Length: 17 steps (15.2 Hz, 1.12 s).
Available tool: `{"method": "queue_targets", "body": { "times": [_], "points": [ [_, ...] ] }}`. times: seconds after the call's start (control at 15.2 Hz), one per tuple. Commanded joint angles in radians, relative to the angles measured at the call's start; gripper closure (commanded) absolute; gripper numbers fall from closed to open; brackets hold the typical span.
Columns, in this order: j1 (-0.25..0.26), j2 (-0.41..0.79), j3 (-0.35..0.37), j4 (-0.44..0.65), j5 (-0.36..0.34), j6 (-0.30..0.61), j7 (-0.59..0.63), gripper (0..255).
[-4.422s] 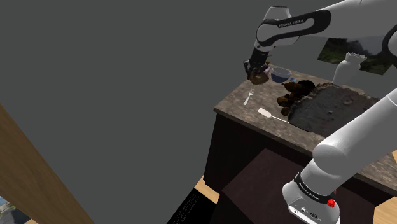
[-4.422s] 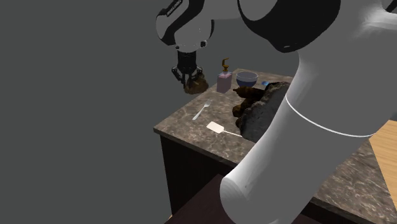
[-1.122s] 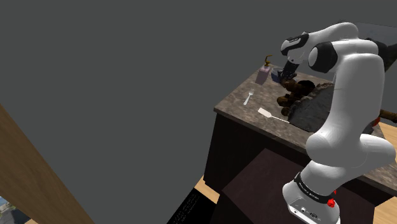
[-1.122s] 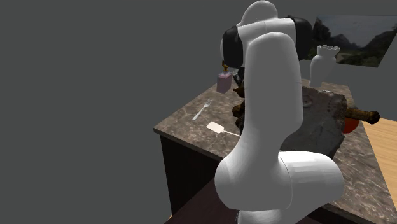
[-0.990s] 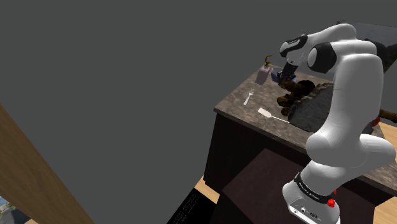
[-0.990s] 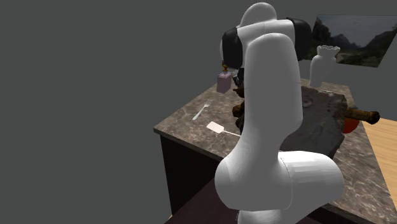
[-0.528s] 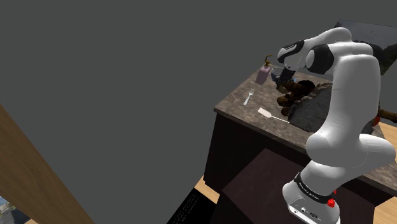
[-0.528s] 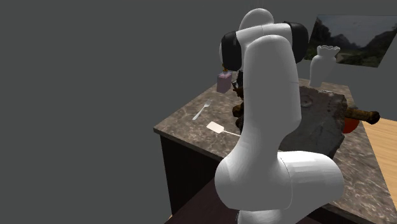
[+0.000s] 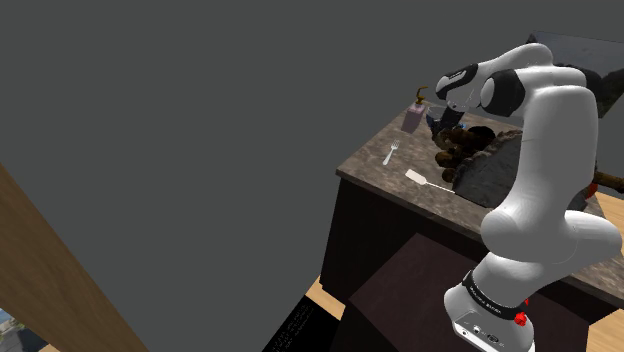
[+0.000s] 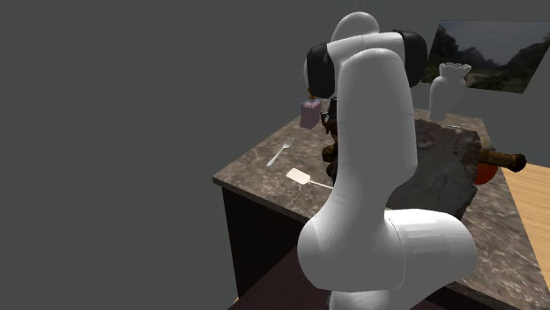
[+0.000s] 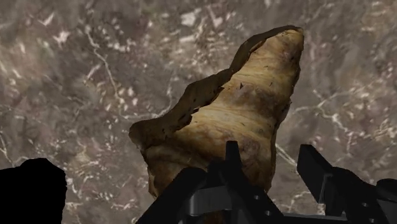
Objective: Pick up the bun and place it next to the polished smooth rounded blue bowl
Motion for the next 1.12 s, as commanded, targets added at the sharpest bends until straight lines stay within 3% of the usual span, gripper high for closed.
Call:
{"method": "queue_targets", "body": {
  "times": [0.0,0.26,0.53,1.06],
  "points": [
    [0.0,0.0,0.0,0.0,0.0,0.0,0.0,0],
    [0.0,0.0,0.0,0.0,0.0,0.0,0.0,0],
    [0.005,-0.065,-0.015,0.025,-0.023,-0.088,0.013,0],
    [0.005,-0.065,-0.015,0.025,-0.023,-0.088,0.013,0]
  ]
}}
